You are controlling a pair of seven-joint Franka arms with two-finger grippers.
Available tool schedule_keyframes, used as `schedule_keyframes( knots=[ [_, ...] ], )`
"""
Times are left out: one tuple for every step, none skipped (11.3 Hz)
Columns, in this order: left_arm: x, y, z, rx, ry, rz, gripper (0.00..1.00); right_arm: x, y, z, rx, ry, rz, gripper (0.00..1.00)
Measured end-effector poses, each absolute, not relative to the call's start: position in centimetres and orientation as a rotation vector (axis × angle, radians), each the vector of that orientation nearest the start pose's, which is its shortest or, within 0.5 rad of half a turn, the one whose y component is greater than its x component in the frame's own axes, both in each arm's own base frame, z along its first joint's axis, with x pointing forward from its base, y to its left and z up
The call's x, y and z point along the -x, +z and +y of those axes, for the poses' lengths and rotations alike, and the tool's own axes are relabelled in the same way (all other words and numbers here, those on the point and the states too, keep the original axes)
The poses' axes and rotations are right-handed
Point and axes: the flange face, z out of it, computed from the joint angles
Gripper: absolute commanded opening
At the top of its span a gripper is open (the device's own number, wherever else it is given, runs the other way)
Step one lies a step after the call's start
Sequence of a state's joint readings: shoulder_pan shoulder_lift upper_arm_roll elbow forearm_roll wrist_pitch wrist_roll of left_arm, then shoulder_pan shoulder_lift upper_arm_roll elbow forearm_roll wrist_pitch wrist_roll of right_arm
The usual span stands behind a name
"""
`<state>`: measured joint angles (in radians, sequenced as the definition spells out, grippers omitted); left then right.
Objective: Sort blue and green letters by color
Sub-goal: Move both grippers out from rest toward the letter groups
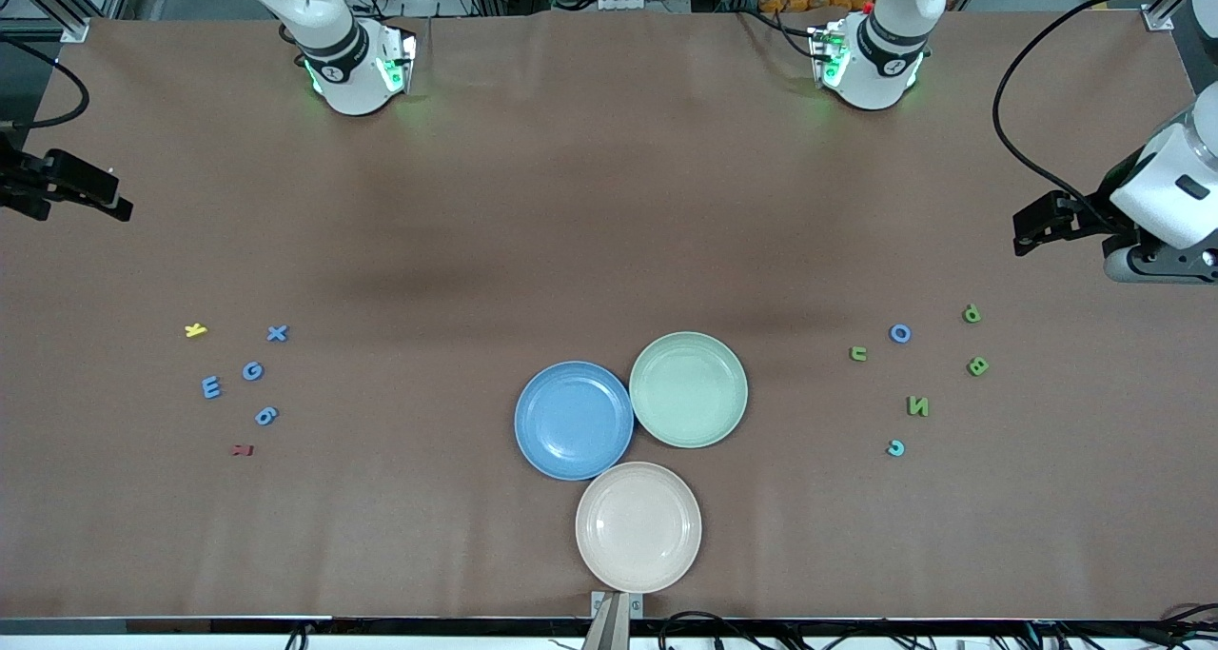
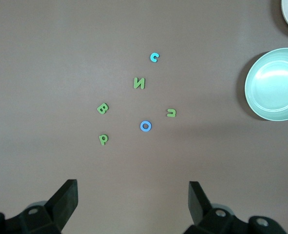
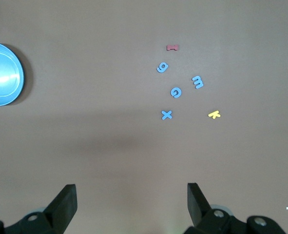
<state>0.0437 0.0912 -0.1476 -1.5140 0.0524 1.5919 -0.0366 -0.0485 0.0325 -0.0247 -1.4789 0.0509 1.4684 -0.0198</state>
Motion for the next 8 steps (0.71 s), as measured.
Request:
schedule_keyframes(
  knots=[
    [-58.17,60.19,-5.12,3.1,0.015,0.106,1.0,-55.34,64.08,-3.51,3.089,0.063,0.078,1.0],
    [-58.16,60.16,-5.12,3.1,0.016,0.106,1.0,-55.33,64.07,-3.57,3.093,0.063,0.079,1.0],
    [-58.16,60.11,-5.09,3.1,0.018,0.105,1.0,-55.33,64.07,-3.62,3.097,0.064,0.08,1.0],
    [-58.17,60.08,-5.04,3.1,0.018,0.104,1.0,-55.32,64.07,-3.65,3.099,0.064,0.08,1.0],
    [-58.17,60.08,-5.0,3.1,0.019,0.103,1.0,-55.32,64.07,-3.67,3.101,0.065,0.08,1.0],
    [-58.17,60.06,-4.96,3.1,0.019,0.102,1.0,-55.32,64.05,-3.68,3.101,0.066,0.081,1.0],
    [-58.17,60.06,-4.92,3.1,0.019,0.1,1.0,-55.33,63.92,-3.7,3.102,0.07,0.081,1.0],
    [-58.22,59.93,-4.84,3.1,0.023,0.099,1.0,-55.45,63.44,-3.76,3.106,0.08,0.083,1.0]
  ],
)
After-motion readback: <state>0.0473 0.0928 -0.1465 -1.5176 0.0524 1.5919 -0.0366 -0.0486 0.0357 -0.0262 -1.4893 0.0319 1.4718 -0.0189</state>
